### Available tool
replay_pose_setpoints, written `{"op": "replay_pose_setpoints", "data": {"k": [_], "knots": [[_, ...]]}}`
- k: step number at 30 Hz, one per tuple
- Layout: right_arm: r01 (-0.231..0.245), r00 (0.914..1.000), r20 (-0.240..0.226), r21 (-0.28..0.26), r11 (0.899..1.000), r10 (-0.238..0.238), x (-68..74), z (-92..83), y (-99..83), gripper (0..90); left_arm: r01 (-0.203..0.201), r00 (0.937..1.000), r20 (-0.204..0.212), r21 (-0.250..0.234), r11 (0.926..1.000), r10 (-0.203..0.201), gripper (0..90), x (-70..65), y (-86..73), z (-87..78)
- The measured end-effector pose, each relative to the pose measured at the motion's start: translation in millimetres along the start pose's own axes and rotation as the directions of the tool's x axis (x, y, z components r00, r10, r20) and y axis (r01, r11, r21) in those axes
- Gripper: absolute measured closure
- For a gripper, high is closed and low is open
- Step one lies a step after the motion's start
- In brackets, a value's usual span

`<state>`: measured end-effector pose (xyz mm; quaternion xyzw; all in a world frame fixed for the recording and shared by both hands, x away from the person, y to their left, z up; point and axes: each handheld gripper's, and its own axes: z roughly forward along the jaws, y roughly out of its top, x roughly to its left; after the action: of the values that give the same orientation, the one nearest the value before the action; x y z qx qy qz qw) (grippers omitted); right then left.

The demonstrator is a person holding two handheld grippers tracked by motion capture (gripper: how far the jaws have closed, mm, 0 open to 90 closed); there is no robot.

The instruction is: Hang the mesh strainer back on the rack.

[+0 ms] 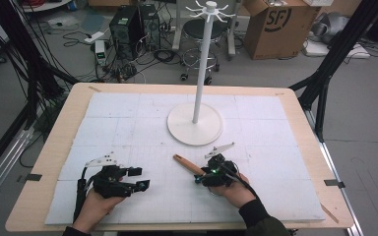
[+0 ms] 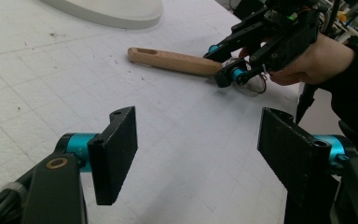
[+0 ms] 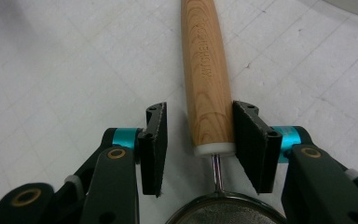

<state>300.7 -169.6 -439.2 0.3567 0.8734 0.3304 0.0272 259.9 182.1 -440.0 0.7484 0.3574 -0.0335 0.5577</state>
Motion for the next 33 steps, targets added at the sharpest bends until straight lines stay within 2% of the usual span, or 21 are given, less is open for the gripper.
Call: {"op": "replay_pose_setpoints", "data": {"k": [5,8,13,16,19,24,33], "knots": [[0.04,0.9989,0.025,-0.003,0.999,-0.04,2.1,0.8,-0.7,58.0,0.003,1.0,0.001,-0.003,1.0,-0.003,29.3,-0.5,0.0,0.8],[0.04,0.9985,0.036,0.006,0.999,-0.04,2.8,0.5,-0.6,61.4,0.001,1.0,0.0,0.002,1.0,-0.001,29.2,-0.6,0.0,1.4],[0.065,0.9963,0.055,0.019,0.998,-0.066,4.5,1.4,1.0,62.0,-0.001,1.0,0.001,0.007,1.0,0.001,29.3,-0.8,-0.1,2.9],[0.061,0.996,0.063,0.027,0.998,-0.063,6.2,1.5,1.5,62.1,-0.003,1.0,0.001,0.006,1.0,0.003,29.4,-1.1,0.2,3.2],[0.061,0.9951,0.075,0.047,0.997,-0.065,7.6,2.4,4.6,62.3,-0.003,1.0,-0.001,0.007,1.0,0.003,29.5,-1.6,0.4,3.1],[0.061,0.9926,0.096,0.133,0.989,-0.074,11.7,4.6,15.8,62.4,-0.004,1.0,0.001,0.004,1.0,0.004,29.5,-2.5,0.3,3.6],[0.065,0.9882,0.126,0.158,0.985,-0.086,15.7,6.7,18.9,62.7,-0.006,1.0,-0.001,0.003,1.0,0.006,29.6,-3.5,1.4,4.0]]}}
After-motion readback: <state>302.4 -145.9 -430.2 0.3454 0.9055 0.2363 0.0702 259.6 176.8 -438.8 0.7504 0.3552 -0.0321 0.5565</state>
